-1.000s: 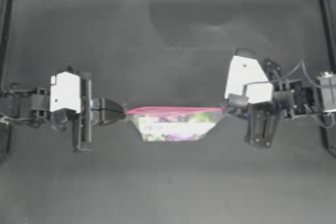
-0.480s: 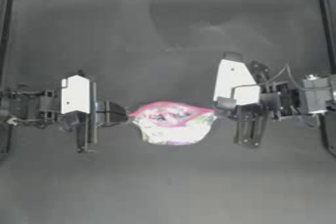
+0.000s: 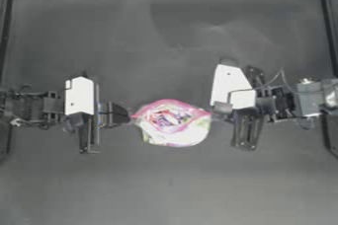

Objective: Put candy in bag

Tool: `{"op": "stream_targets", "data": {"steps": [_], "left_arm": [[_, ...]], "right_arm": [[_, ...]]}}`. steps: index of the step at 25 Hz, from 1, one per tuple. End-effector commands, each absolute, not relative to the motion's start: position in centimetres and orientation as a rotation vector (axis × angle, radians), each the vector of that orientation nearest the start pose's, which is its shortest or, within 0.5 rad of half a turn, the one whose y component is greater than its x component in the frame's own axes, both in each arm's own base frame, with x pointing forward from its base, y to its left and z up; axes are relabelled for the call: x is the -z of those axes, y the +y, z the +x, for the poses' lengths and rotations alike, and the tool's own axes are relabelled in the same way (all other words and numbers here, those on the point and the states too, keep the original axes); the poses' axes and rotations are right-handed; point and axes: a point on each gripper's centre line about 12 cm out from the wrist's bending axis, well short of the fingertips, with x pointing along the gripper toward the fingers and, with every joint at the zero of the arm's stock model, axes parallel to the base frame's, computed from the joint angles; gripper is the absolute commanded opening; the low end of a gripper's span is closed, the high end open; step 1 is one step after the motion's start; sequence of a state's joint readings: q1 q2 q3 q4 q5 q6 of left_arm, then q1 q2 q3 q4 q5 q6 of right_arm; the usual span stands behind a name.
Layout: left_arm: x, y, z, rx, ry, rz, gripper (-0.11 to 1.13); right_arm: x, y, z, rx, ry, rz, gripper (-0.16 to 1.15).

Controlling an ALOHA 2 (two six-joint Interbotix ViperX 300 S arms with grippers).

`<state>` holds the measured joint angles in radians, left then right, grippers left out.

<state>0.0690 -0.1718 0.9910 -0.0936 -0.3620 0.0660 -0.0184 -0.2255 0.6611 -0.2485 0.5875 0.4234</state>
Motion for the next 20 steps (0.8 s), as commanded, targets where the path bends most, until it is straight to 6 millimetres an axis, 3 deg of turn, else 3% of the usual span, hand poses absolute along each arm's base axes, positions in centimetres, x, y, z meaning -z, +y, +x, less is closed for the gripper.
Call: {"op": "stream_targets", "data": {"steps": [1, 20], "left_arm": [[-17.1, 2.5, 32.7, -0.103, 0.412, -0.026, 0.04], [-14.6, 2.0, 35.0, -0.081, 0.475, -0.018, 0.04]], "right_arm": [[-21.2, -2.2, 32.6, 0.247, 0.968, 0.137, 0.09], [-18.5, -2.3, 33.3, 0.245, 1.020, 0.116, 0.09]]}}
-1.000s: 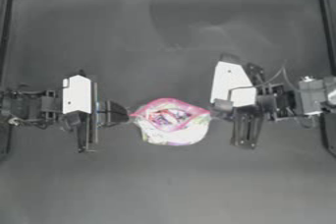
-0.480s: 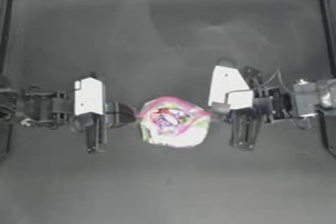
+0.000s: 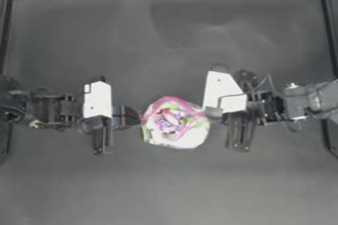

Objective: Put candy in bag

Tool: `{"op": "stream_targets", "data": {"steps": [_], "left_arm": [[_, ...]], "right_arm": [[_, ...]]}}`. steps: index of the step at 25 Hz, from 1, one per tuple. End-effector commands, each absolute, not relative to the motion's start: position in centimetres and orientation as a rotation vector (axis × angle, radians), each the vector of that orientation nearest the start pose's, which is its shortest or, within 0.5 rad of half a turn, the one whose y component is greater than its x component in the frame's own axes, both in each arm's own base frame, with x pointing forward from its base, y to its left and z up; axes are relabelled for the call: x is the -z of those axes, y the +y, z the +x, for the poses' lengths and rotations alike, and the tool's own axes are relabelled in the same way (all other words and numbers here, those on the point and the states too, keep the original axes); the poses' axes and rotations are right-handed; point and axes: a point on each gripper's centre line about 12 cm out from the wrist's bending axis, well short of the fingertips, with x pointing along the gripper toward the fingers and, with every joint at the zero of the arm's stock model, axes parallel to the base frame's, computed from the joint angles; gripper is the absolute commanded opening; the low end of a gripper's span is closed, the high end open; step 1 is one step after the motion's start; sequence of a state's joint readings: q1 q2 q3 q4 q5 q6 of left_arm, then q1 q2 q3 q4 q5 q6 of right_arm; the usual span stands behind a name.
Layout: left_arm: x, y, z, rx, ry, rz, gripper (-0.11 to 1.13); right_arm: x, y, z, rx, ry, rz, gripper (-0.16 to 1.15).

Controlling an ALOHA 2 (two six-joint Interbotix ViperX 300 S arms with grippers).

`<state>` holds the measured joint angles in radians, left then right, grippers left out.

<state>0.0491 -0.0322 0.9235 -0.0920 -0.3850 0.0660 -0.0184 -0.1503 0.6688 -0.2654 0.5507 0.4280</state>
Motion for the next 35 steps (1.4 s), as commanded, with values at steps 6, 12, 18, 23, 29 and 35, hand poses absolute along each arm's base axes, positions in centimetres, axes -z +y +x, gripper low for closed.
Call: {"op": "stream_targets", "data": {"steps": [6, 12, 18, 23, 29, 35], "left_arm": [[-13.9, 1.9, 35.5, -0.078, 0.484, -0.013, 0.04], [-13.5, 1.9, 35.5, -0.077, 0.494, -0.006, 0.04], [-13.4, 2.0, 35.5, -0.077, 0.497, 0.000, 0.04], [-13.2, 1.9, 35.5, -0.075, 0.502, 0.000, 0.04], [-13.3, 1.9, 35.5, -0.075, 0.503, 0.000, 0.04], [-13.3, 1.9, 35.5, -0.075, 0.503, 0.000, 0.04]], "right_arm": [[-18.1, -2.2, 33.2, 0.246, 1.032, 0.116, 0.09], [-17.8, -2.3, 33.1, 0.244, 1.029, 0.119, 0.09], [-17.5, -2.1, 33.2, 0.232, 1.008, 0.131, 0.09], [-17.6, -2.1, 33.3, 0.230, 1.003, 0.130, 0.09], [-18.1, -2.1, 33.7, 0.221, 0.974, 0.122, 0.25], [-19.1, -2.1, 33.7, 0.216, 0.944, 0.126, 0.89]]}}
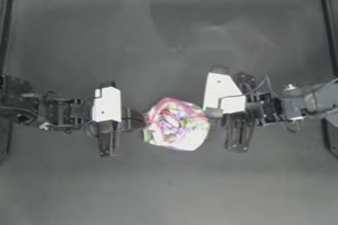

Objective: Put candy in bag

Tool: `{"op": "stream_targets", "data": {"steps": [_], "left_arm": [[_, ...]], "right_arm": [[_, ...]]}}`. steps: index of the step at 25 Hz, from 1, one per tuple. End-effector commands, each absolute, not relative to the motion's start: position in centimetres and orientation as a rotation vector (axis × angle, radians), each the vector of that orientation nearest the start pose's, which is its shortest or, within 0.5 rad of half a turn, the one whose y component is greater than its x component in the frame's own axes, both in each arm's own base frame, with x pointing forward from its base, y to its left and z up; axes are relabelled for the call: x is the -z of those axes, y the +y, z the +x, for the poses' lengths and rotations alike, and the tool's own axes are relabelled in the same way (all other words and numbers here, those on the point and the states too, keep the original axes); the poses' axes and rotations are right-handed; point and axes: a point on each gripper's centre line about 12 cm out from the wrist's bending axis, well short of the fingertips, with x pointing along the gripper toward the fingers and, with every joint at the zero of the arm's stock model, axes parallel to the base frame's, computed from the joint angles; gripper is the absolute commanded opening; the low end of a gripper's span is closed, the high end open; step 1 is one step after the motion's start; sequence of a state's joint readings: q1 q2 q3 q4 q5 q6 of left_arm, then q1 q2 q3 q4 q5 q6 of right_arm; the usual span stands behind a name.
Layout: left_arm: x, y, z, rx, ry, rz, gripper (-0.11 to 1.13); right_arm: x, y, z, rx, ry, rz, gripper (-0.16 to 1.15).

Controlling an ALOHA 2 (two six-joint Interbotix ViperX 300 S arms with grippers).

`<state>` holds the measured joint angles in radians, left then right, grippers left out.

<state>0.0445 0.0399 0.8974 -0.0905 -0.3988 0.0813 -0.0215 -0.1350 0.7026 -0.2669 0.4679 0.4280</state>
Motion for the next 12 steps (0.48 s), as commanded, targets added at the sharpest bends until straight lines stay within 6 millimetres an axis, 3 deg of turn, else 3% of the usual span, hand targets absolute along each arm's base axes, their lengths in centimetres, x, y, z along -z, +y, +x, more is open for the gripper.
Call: {"op": "stream_targets", "data": {"steps": [1, 3, 12], "left_arm": [[-13.3, 1.9, 35.5, -0.075, 0.503, 0.000, 0.04], [-13.2, 2.0, 35.5, -0.076, 0.505, 0.000, 0.04], [-13.2, 1.9, 35.5, -0.075, 0.505, 0.000, 0.04]], "right_arm": [[-19.2, -2.1, 33.7, 0.216, 0.941, 0.128, 0.97], [-19.7, -2.0, 33.6, 0.215, 0.926, 0.129, 1.05], [-22.9, -2.8, 32.2, 0.236, 0.869, 0.121, 1.02]]}}
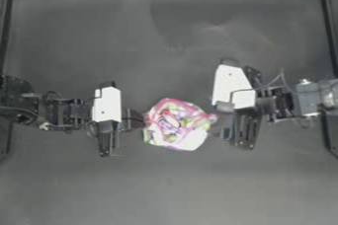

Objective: Put candy in bag

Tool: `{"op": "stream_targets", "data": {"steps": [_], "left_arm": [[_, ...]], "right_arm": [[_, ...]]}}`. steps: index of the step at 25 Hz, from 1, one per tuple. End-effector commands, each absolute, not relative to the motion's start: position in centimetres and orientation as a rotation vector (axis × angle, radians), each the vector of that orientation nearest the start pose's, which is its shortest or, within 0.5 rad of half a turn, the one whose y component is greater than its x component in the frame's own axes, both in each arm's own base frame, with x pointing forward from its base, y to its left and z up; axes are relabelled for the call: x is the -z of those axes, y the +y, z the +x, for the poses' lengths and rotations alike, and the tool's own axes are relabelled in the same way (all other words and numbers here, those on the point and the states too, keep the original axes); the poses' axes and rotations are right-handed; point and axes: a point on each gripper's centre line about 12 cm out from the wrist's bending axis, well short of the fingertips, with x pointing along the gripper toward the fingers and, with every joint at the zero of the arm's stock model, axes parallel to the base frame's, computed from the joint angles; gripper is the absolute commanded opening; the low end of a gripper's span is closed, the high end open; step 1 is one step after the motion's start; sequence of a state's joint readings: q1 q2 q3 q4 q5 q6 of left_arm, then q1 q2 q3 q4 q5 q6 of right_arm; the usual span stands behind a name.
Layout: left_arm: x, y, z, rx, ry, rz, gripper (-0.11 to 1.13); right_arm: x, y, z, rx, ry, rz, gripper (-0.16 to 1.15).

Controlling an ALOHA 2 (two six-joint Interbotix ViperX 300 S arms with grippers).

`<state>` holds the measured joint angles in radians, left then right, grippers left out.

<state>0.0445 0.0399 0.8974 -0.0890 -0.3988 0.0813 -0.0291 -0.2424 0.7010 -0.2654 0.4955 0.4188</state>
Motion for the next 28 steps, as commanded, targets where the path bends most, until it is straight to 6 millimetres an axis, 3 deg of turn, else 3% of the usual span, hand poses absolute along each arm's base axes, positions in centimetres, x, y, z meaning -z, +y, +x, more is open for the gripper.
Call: {"op": "stream_targets", "data": {"steps": [1, 13, 20, 28], "left_arm": [[-13.3, 1.9, 35.5, -0.076, 0.503, -0.001, 0.04], [-13.3, 1.9, 35.6, -0.075, 0.502, 0.000, 0.04], [-13.0, 1.9, 35.7, -0.075, 0.508, 0.002, 0.04], [-12.9, 1.9, 35.7, -0.075, 0.509, 0.000, 0.04]], "right_arm": [[-23.1, -2.8, 31.9, 0.239, 0.872, 0.113, 1.02], [-27.4, -3.5, 29.9, 0.259, 0.842, 0.084, 1.02], [-28.6, -3.7, 29.0, 0.243, 0.897, 0.080, 1.02], [-28.7, -5.4, 28.1, 0.197, 0.992, 0.103, 1.02]]}}
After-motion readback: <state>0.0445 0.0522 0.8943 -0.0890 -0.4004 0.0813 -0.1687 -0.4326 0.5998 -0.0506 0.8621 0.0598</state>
